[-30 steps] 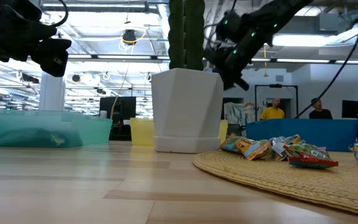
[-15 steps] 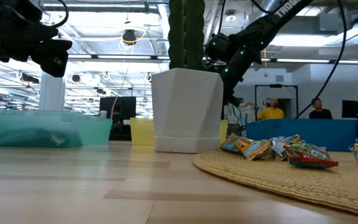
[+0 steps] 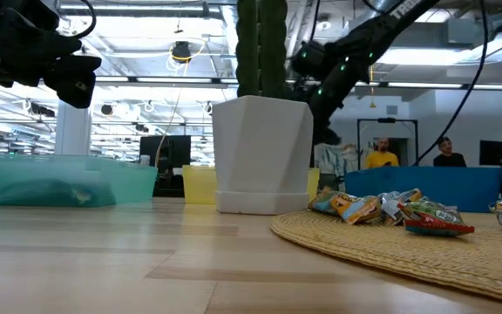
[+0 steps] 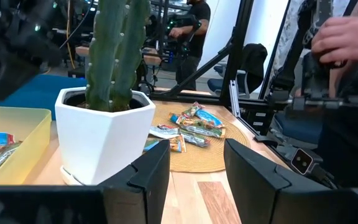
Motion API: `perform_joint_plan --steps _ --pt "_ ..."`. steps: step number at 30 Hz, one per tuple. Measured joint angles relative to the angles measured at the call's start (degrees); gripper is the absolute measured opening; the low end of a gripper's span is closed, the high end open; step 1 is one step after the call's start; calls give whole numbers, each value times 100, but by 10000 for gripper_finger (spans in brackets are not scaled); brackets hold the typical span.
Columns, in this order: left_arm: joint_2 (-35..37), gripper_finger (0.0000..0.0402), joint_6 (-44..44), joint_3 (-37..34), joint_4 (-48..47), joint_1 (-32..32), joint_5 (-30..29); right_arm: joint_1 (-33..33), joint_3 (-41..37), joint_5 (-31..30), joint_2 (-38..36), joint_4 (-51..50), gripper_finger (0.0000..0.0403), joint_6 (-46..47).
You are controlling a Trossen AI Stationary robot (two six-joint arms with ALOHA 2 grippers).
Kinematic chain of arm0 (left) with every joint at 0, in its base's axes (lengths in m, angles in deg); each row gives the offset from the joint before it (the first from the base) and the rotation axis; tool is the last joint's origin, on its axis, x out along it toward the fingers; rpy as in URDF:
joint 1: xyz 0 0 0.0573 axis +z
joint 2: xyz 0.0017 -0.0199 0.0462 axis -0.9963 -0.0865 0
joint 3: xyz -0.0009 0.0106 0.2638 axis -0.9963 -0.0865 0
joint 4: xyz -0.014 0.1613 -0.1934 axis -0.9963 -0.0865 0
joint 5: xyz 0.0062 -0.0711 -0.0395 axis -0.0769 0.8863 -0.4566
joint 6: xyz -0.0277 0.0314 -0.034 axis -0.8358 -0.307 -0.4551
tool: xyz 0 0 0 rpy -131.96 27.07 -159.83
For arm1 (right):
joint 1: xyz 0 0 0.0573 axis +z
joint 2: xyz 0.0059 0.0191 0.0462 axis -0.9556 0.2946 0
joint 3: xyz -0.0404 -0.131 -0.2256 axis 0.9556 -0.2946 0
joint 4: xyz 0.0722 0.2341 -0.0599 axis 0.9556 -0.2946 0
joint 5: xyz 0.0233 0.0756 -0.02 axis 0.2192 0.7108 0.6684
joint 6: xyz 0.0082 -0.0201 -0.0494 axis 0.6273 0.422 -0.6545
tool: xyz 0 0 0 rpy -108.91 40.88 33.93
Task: Pick and place Granola Bars by type
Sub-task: Put the red granola bar into the yellow bin
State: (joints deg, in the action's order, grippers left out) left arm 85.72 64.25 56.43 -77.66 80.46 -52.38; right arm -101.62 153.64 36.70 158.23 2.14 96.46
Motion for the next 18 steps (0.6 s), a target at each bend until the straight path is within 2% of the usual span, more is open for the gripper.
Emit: perform_joint_plan --steps 11,15,18 --pt "-1 144 -1 -2 0 1 0 350 0 60 -1484 -1246 133 -203" --pt "-2 144 0 -2 0 2 0 673 0 66 -2019 -1773 134 -864" --pt "-1 144 -1 -1 0 0 1 1015 0 62 -2348 -2119 133 -1762"
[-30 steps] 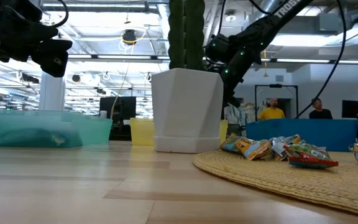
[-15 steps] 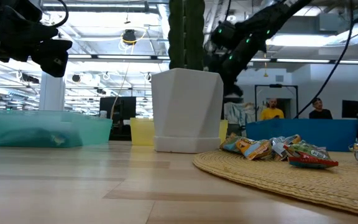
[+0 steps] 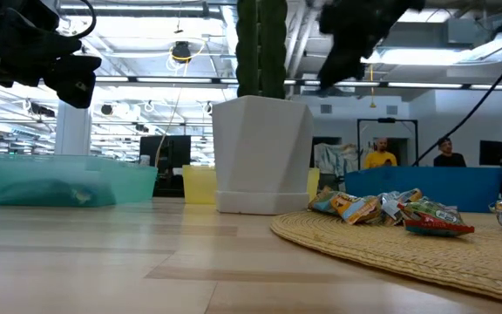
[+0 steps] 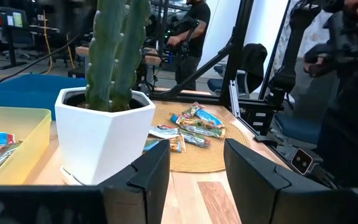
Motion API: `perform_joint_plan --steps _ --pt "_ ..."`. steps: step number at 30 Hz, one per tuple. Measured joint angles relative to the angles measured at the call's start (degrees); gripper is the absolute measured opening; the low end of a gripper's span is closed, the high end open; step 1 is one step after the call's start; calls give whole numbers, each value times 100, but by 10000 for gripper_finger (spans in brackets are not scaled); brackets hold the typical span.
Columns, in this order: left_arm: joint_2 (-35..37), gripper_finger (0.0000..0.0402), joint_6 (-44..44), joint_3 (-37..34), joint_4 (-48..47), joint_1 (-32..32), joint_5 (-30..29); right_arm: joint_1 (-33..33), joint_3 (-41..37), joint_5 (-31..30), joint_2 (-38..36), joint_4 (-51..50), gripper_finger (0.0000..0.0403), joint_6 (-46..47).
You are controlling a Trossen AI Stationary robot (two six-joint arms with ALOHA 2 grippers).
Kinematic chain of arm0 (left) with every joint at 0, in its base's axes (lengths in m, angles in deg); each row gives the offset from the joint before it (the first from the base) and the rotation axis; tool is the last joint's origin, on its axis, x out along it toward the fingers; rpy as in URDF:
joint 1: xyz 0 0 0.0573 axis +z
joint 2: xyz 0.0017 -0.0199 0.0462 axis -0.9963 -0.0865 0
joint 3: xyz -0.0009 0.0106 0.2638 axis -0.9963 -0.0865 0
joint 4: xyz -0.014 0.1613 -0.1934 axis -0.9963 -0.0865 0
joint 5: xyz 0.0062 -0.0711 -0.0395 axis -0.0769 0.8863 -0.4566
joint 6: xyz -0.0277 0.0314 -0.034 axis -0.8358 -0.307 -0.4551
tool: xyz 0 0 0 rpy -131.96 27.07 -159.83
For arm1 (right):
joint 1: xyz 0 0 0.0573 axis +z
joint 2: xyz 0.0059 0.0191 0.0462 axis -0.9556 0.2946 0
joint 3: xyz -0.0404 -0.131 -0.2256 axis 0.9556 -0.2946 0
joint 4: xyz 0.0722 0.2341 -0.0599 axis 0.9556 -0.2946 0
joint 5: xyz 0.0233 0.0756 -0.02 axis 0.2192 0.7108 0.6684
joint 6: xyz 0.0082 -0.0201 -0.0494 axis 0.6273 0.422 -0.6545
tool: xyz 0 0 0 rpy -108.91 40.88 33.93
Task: Pick and place Granola Bars by type
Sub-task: Put the red granola bar into the yellow bin
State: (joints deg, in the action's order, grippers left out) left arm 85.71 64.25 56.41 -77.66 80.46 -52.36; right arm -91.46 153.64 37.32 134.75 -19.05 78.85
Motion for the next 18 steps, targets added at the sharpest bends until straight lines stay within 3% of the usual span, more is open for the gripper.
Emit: perform_joint_plan --steps 7,18 --pt "1 144 1 -1 0 0 1 1005 0 2 -444 -745 134 -1976" --pt "1 144 1 1 0 2 1 2607 -2 -140 -212 -1461 140 -2322"
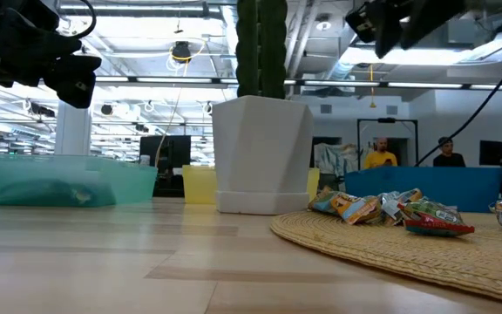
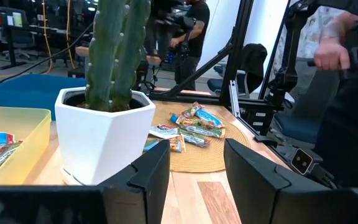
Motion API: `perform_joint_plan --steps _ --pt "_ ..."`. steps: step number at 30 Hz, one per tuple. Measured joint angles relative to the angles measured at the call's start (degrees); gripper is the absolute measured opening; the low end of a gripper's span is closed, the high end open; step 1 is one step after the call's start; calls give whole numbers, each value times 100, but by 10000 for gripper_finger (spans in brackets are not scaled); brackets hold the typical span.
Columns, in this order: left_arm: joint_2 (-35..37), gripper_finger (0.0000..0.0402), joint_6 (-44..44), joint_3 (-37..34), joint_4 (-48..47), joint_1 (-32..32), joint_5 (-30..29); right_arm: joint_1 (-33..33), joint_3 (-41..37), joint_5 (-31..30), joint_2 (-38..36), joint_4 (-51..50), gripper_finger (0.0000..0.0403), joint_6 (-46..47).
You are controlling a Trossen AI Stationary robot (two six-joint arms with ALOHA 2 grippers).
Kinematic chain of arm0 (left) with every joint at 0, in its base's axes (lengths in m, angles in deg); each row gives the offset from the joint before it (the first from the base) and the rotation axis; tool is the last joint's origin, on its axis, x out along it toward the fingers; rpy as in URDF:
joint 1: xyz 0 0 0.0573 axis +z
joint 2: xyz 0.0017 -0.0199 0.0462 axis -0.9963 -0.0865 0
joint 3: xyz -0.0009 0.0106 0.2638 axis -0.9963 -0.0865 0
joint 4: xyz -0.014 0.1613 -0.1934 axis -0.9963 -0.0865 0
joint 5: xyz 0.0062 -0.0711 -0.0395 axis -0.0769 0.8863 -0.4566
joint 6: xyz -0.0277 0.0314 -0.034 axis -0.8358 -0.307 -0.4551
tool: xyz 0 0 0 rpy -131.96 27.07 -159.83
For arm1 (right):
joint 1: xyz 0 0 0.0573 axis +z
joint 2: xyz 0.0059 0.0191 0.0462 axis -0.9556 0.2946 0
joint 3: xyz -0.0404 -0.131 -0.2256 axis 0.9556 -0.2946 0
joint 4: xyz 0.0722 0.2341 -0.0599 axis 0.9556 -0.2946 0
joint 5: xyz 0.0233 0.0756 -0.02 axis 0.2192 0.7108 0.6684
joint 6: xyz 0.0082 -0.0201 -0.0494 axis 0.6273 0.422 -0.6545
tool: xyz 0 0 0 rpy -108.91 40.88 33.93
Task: Pick and place Granola Bars by type
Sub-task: Put the red granola bar into the yellow bin
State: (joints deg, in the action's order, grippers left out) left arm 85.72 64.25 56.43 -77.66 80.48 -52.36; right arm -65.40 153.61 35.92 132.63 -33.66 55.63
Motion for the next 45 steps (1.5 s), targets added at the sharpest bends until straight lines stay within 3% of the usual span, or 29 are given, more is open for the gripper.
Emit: perform_joint_plan --steps 4,8,14,17,24,33,45 --pt "-1 144 0 -2 0 -1 0 557 -2 -563 266 -123 151 -345" --pt "0 144 0 -2 0 -2 2 1086 -2 -1115 565 -21 178 -132" --pt "-2 144 0 0 0 -1 0 1815 -2 -1204 1144 83 237 333" --pt "-2 144 0 -2 0 1 0 2066 -14 -1204 1394 93 248 436" --pt "0 144 0 -2 0 -1 2 2249 -341 -1200 1916 549 233 440" --pt "-2 144 -1 0 0 0 2 1938 -660 -1200 2418 1354 203 399" --pt "-2 144 0 -1 0 0 2 1882 -660 -1136 2579 1420 177 255"
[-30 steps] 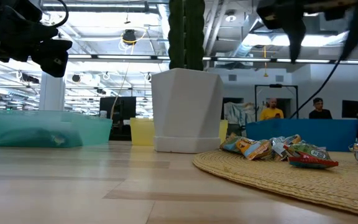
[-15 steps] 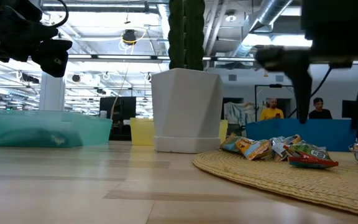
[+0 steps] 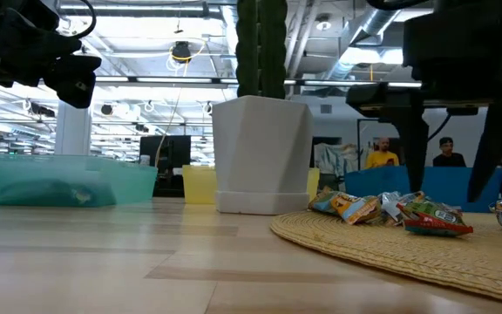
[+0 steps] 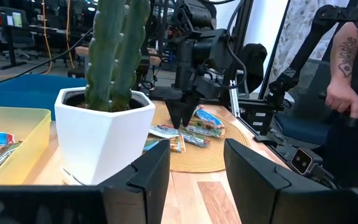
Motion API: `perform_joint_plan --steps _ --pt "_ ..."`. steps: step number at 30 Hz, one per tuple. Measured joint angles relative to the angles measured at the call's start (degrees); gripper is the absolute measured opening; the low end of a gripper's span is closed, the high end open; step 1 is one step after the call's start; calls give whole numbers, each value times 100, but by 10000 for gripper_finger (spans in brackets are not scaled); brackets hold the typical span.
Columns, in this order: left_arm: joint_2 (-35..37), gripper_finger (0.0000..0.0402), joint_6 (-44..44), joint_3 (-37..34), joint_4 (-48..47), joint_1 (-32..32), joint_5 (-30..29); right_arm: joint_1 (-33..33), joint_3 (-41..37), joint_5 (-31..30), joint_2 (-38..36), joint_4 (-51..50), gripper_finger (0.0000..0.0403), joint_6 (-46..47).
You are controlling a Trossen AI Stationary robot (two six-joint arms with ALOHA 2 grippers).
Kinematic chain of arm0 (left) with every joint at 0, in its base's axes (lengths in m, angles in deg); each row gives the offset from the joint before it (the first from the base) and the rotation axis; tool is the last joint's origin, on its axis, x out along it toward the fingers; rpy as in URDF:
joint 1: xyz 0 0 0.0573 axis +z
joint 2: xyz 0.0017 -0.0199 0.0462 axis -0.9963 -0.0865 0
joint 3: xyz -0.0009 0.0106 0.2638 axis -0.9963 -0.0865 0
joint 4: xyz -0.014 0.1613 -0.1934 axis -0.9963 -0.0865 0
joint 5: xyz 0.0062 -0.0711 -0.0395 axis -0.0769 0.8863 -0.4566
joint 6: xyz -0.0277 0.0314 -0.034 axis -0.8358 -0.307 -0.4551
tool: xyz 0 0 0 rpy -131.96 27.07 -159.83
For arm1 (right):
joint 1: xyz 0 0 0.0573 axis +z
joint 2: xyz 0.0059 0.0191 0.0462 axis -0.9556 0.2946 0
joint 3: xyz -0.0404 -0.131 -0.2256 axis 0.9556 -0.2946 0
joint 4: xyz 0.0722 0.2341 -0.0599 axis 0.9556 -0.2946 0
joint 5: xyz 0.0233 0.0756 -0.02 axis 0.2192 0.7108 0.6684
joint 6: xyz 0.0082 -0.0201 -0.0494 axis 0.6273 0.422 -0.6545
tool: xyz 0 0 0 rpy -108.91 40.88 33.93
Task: Pick and place Granola Bars by type
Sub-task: Put the red granola bar into the yellow bin
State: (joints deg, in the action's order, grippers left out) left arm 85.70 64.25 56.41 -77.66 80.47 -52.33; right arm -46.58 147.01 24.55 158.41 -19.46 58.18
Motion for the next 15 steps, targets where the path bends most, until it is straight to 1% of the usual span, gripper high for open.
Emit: perform_joint_plan --steps 10,15 --pt "0 144 -2 1 0 -1 0 351 0 103 -1 236 166 -468" --pt "0 144 0 0 0 0 0 359 0 90 -2 530 168 -611"
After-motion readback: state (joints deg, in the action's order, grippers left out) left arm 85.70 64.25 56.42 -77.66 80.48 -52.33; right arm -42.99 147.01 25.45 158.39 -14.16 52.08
